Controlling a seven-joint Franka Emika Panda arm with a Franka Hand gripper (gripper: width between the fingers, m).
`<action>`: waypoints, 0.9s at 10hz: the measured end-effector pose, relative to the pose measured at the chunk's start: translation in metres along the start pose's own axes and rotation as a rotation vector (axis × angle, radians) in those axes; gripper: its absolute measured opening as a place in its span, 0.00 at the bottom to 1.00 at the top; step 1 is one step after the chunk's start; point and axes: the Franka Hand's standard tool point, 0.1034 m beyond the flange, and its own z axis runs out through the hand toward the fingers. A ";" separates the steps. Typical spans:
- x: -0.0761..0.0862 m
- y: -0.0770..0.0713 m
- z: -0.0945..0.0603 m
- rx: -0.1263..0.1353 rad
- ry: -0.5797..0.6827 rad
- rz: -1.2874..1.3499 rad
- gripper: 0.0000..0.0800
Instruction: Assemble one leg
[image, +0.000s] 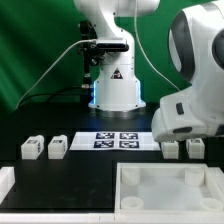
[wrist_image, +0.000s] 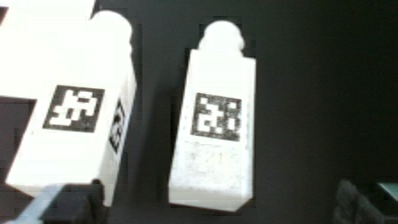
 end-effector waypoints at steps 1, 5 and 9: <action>0.003 0.000 0.000 0.002 -0.002 0.000 0.81; 0.001 -0.007 0.023 -0.016 -0.053 0.074 0.81; 0.000 -0.008 0.035 -0.023 -0.083 0.095 0.81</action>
Offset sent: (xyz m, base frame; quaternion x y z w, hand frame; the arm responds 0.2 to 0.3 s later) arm -0.0197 0.0095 -0.0133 -0.0070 -0.0590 0.0649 0.9961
